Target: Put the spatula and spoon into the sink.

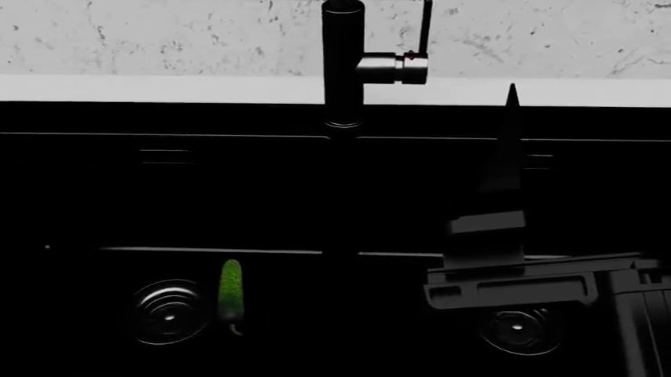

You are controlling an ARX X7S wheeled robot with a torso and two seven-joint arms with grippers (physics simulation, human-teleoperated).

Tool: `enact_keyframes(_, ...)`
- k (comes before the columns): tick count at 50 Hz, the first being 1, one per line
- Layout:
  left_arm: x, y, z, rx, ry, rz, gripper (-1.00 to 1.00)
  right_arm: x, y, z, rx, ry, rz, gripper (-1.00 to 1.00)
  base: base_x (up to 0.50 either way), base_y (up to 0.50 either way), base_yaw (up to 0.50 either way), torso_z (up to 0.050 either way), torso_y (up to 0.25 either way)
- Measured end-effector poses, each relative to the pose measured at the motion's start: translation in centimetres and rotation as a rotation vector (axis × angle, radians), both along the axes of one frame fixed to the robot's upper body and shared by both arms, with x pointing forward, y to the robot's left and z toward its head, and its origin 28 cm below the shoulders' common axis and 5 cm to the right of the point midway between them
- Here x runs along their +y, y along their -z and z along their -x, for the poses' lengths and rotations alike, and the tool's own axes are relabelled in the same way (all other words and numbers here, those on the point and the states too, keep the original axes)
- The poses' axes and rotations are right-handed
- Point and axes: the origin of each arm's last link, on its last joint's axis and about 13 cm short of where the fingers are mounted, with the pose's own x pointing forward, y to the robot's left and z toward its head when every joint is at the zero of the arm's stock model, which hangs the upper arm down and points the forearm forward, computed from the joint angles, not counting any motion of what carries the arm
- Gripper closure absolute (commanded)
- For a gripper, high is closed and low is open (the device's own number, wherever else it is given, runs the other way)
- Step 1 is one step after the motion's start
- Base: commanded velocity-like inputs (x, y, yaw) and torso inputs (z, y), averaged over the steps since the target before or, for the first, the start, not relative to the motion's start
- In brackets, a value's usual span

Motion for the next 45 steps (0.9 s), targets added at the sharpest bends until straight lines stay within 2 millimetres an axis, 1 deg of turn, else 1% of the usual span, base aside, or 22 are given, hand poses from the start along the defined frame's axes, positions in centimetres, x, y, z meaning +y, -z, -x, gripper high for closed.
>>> enact_keyframes(11,-0.1,0.1,-0.1,0.001,0.0,-0.007,-1.0,-0.1,0.1,0.0,-0.002,-0.004,-0.01,-1.0,0.0,0.5,0.0,0.0,0.0)
enact_keyframes(21,-0.2,0.0,-0.2,0.007,-0.005,-0.007,-1.0,-0.2,0.2,0.1,-0.002,0.008,-0.02,-1.0,0.0,0.0,0.0,0.0,0.0)
enact_keyframes(27,-0.2,-0.4,-0.2,0.028,-0.026,-0.006,-1.0,-0.3,0.1,0.1,0.0,0.012,-0.023,-1.0,0.0,0.0,0.0,0.0,0.0)
enact_keyframes(32,-0.1,-1.4,-0.8,0.074,-0.071,-0.016,-1.0,-0.4,0.2,0.1,0.002,0.014,-0.026,-1.0,0.0,0.0,0.0,0.0,0.0)
enact_keyframes(38,0.0,-3.5,-1.7,0.145,-0.116,-0.043,-1.0,-0.5,0.2,0.1,0.005,0.016,-0.032,-1.0,0.0,0.0,0.0,0.0,0.0)
enact_keyframes(45,0.8,-6.0,-2.1,0.217,-0.183,-0.049,-1.0,-0.6,0.3,0.1,0.008,0.016,-0.04,-1.0,0.0,0.0,0.0,0.0,0.0)
